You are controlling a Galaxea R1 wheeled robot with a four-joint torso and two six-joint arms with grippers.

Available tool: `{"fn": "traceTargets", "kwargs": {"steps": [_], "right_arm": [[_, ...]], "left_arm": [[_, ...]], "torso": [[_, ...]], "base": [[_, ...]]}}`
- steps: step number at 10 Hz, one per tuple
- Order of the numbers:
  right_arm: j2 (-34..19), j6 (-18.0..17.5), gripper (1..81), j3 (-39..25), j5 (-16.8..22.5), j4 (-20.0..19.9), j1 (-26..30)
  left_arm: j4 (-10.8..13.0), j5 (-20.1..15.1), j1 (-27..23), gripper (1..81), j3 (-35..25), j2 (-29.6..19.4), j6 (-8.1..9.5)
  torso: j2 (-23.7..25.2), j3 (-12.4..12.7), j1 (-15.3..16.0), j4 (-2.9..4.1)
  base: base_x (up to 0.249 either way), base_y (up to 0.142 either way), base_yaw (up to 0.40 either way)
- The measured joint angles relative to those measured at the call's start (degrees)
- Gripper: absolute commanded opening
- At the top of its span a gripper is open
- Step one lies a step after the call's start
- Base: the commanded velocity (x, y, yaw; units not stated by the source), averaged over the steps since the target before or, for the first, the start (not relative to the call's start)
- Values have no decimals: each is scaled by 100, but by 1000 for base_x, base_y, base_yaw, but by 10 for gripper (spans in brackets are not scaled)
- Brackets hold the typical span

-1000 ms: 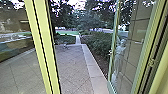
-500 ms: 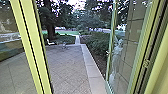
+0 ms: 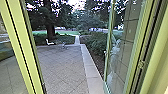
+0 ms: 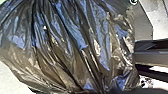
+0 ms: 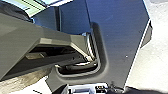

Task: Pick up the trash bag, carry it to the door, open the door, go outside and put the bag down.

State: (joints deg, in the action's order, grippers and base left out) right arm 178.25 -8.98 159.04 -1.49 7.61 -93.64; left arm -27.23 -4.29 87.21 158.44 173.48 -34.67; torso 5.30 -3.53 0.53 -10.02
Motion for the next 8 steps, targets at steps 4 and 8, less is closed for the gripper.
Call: {"fn": "traceTargets", "kwargs": {"steps": [4,8], "right_arm": [[0,0,811,0,0,0,0],[0,0,811,0,0,0,0]], "left_arm": [[4,0,-2,10,0,0,0],[6,-2,0,10,0,5,0]], "torso": [[0,0,0,0],[0,0,0,0]], "base": [[0,-114,0],[0,-98,0]]}}
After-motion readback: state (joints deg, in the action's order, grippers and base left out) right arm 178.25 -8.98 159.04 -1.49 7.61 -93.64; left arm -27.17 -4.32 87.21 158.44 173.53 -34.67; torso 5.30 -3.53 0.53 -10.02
